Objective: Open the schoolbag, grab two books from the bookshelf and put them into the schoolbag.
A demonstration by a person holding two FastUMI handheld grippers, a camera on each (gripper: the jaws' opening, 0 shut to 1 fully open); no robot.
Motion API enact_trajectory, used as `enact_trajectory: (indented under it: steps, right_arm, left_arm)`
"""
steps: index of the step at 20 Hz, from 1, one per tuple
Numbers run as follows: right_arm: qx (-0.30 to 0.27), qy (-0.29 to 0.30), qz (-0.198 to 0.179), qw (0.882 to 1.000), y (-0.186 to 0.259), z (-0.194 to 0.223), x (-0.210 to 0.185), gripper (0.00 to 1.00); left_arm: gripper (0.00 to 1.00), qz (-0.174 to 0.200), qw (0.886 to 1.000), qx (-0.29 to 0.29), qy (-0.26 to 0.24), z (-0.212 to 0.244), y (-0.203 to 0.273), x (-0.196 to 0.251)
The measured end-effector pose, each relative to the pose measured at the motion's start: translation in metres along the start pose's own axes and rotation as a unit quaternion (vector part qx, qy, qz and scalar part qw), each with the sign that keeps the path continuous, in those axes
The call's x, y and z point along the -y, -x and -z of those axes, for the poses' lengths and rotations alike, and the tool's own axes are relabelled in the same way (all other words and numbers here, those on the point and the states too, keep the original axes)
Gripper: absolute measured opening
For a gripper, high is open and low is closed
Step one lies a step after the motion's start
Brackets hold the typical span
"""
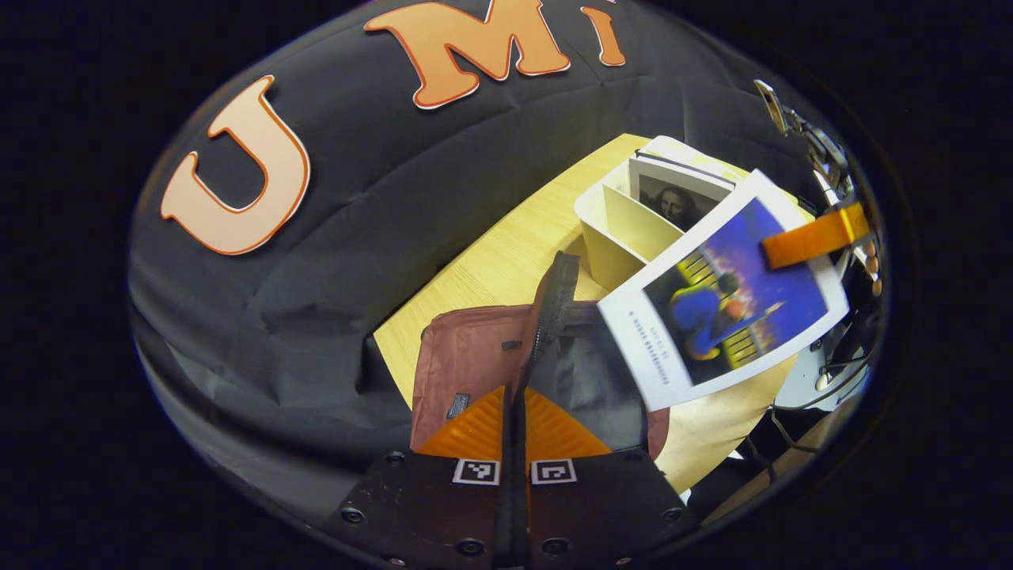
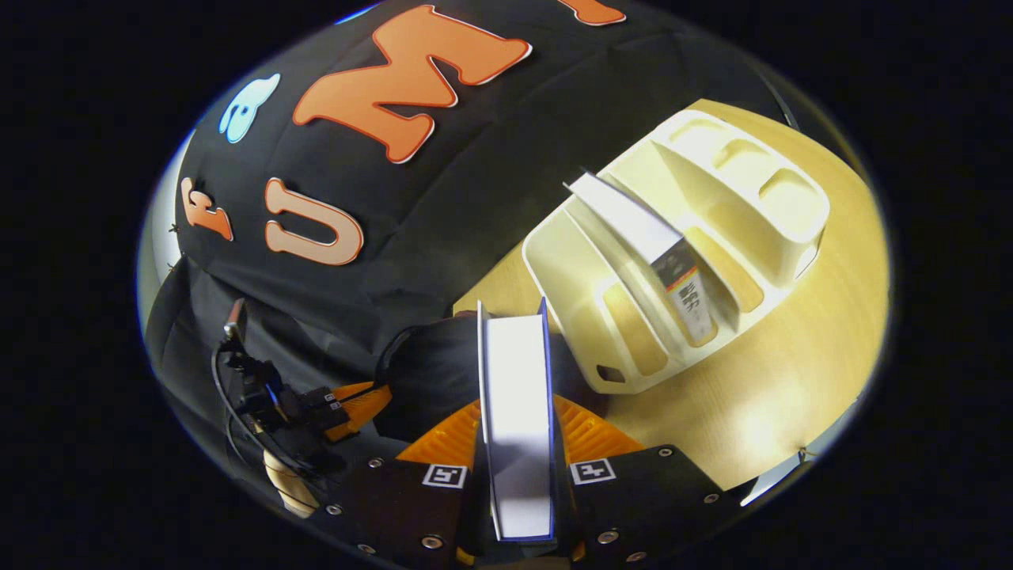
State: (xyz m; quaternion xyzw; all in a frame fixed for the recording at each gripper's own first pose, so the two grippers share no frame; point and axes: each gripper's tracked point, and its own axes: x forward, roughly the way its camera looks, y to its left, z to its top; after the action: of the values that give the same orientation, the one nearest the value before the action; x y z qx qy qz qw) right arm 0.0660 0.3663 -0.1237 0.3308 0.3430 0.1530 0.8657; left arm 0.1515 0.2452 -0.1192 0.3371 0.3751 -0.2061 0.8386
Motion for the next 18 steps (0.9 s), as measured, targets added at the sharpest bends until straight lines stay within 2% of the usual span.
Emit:
enact_trajectory:
  steps: [5, 7, 9, 11, 13, 16, 18]
  right_arm:
    - [-0.013, 0.022, 0.002, 1.0, -0.085, 0.032, -0.007, 0.33]
    - [-0.01, 0.013, -0.012, 1.0, -0.112, 0.034, -0.018, 0.33]
    - [0.009, 0.01, -0.007, 1.0, -0.136, 0.033, -0.021, 0.33]
    - [0.041, -0.013, -0.008, 0.999, -0.153, 0.027, -0.029, 0.33]
    - [0.052, -0.008, -0.005, 0.999, -0.17, 0.033, -0.035, 0.33]
    - [0.038, 0.002, 0.001, 0.999, -0.186, 0.044, -0.05, 0.33]
    - [0.021, 0.015, 0.013, 1.0, -0.189, 0.054, -0.045, 0.34]
  left_arm:
    - [0.0, -0.001, 1.0, -0.004, -0.012, -0.006, 0.004, 0.005]
    - [0.01, 0.002, 1.0, -0.001, -0.012, -0.009, 0.005, 0.007]
    - [0.0, 0.001, 1.0, 0.005, -0.015, -0.013, 0.008, 0.01]
    - [0.01, 0.005, 1.0, 0.012, -0.004, -0.019, 0.012, 0.014]
    - [0.0, 0.002, 1.0, 0.016, -0.012, -0.022, 0.013, 0.014]
    - [0.01, 0.006, 1.0, 0.015, -0.021, -0.024, 0.013, 0.015]
    - [0.0, 0.006, 1.0, 0.013, -0.019, -0.019, 0.012, 0.013]
